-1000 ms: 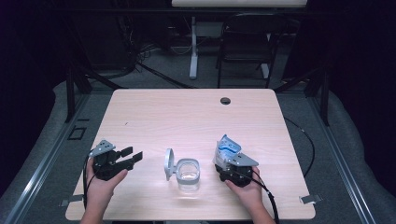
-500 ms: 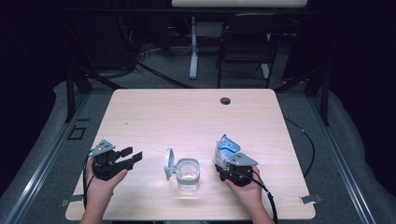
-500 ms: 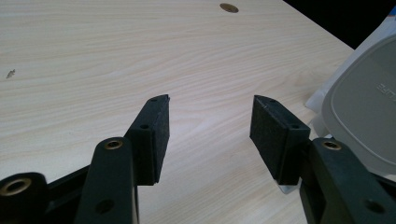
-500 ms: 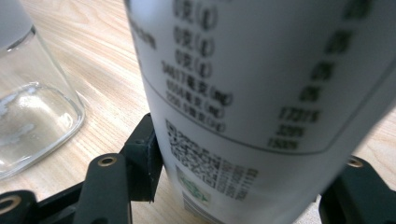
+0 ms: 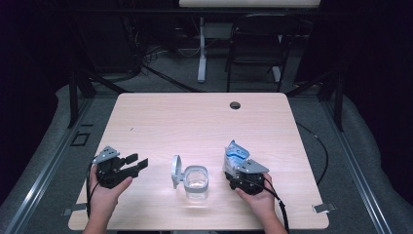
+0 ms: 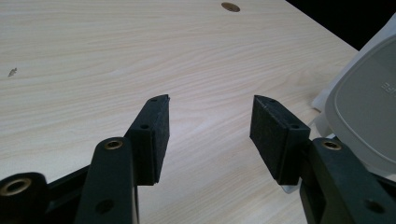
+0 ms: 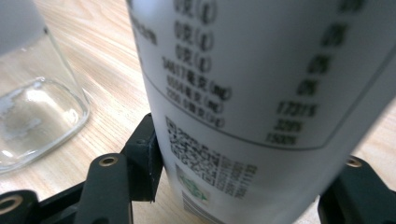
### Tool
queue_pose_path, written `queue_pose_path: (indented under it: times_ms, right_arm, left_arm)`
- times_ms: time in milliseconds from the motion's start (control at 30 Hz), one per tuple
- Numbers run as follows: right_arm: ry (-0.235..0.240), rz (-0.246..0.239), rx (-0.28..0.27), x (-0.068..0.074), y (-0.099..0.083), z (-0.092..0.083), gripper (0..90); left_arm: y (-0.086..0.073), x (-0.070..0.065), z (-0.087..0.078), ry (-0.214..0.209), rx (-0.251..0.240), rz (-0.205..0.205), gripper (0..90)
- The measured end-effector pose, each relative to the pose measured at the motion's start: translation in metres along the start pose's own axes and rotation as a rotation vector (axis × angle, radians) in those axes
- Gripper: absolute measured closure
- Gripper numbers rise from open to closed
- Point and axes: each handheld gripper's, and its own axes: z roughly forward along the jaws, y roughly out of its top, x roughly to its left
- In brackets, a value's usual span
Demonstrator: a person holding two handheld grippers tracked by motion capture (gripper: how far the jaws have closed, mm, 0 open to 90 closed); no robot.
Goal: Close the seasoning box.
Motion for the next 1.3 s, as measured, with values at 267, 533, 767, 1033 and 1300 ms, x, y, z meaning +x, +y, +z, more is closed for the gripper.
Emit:
queue_pose_path:
  times_ms: [267, 533, 767, 1033, 1300]
  right_arm:
    - [-0.026, -0.044, -0.015, -0.002, 0.012, -0.014, 40.3]
    - [-0.032, -0.112, -0.011, 0.002, 0.021, -0.027, 40.3]
    - [-0.041, -0.152, -0.002, 0.005, 0.028, -0.035, 40.3]
    - [-0.062, -0.213, 0.012, 0.008, 0.038, -0.045, 40.3]
    - [-0.053, -0.250, 0.024, 0.009, 0.048, -0.053, 40.3]
  left_arm:
    - [0.000, 0.000, 0.000, 0.003, -0.008, -0.004, 47.7]
    - [0.000, 0.000, 0.000, 0.004, -0.007, -0.003, 47.7]
    - [0.000, 0.001, -0.002, 0.007, -0.003, -0.004, 47.7]
    - [0.001, 0.001, -0.004, 0.005, -0.009, -0.003, 47.7]
    - [0.001, 0.002, -0.004, 0.001, -0.010, -0.006, 47.7]
